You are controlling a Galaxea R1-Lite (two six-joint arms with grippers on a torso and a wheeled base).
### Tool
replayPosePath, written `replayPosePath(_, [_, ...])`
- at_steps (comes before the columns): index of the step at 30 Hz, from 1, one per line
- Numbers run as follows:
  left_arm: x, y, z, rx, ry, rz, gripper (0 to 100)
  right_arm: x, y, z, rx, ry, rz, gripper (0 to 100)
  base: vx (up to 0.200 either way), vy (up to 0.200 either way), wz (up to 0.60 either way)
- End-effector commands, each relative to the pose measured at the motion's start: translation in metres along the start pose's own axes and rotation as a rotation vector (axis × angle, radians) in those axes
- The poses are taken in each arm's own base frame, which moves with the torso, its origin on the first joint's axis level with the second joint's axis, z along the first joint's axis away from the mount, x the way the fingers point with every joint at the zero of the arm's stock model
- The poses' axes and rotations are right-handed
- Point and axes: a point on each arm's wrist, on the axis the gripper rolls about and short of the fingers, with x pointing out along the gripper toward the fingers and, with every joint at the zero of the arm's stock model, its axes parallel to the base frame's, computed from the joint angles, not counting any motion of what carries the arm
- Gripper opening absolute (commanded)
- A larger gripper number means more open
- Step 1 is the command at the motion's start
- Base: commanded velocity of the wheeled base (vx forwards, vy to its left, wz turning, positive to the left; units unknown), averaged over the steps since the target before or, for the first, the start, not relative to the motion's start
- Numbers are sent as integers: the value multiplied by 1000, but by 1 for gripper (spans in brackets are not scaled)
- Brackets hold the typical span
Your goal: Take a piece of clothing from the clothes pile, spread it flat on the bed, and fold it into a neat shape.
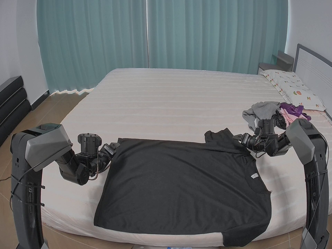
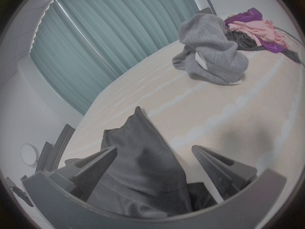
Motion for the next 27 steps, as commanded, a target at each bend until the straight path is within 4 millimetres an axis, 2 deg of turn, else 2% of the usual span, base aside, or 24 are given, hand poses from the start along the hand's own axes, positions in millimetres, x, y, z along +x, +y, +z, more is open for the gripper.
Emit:
replayPosePath(1, [-1, 0, 0, 0, 0, 0, 100, 23, -12, -18, 11, 22, -9, 100, 0, 0, 0])
replayPosePath(6, [-1, 0, 0, -1, 0, 0, 100, 27, -12, -16, 8, 5, -6, 100, 0, 0, 0])
replayPosePath(7, [-1, 0, 0, 0, 0, 0, 100, 27, -10, -16, 5, 2, -2, 0, 0, 0, 0])
replayPosePath(11, [0, -1, 0, 0, -2, -2, 100, 26, -1, -13, 27, -12, 18, 0, 0, 0, 0])
replayPosePath(19, [2, -4, 4, 0, -15, -16, 100, 24, 1, 0, 30, -67, 30, 0, 0, 0, 0])
replayPosePath(21, [5, -10, 11, 1, -35, -39, 100, 23, 2, 4, 42, -97, 35, 0, 0, 0, 0])
replayPosePath(27, [23, -12, 18, 2, -41, -29, 100, 16, 11, 21, 54, -202, 61, 0, 0, 0, 0])
